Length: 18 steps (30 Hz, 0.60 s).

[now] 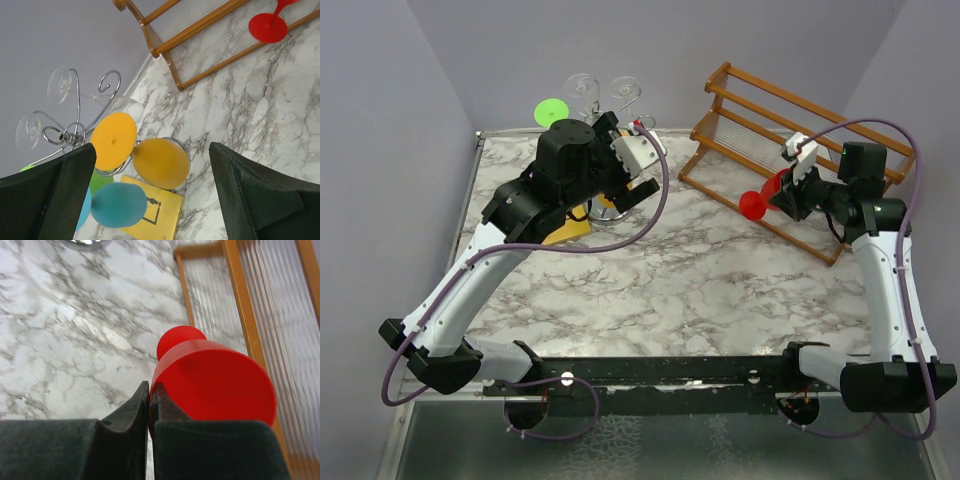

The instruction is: Place the wine glass upside down on the wine glass rack

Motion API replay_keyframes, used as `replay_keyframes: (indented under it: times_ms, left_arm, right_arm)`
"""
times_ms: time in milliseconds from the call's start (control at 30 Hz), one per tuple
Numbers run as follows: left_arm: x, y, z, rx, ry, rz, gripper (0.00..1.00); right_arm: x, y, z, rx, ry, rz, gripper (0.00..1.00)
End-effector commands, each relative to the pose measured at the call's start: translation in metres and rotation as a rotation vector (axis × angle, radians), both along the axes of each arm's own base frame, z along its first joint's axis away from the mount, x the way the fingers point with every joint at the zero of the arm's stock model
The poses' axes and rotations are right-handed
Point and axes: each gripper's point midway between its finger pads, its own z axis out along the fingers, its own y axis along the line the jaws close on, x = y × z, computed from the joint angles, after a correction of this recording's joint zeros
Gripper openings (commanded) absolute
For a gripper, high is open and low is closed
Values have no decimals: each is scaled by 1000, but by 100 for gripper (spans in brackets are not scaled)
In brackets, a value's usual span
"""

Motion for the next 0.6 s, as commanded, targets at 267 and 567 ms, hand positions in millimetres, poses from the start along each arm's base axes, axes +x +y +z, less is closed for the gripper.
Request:
replay_keyframes:
  times_ms: [267,567]
  left_arm:
    - [3,-35,48,-329,94,3,91]
    - [10,-56,59,-521,255,21,84]
  right_arm:
    - [-11,52,154,285,-418,206,2]
    - [-17,67,202,410,-485,278,2]
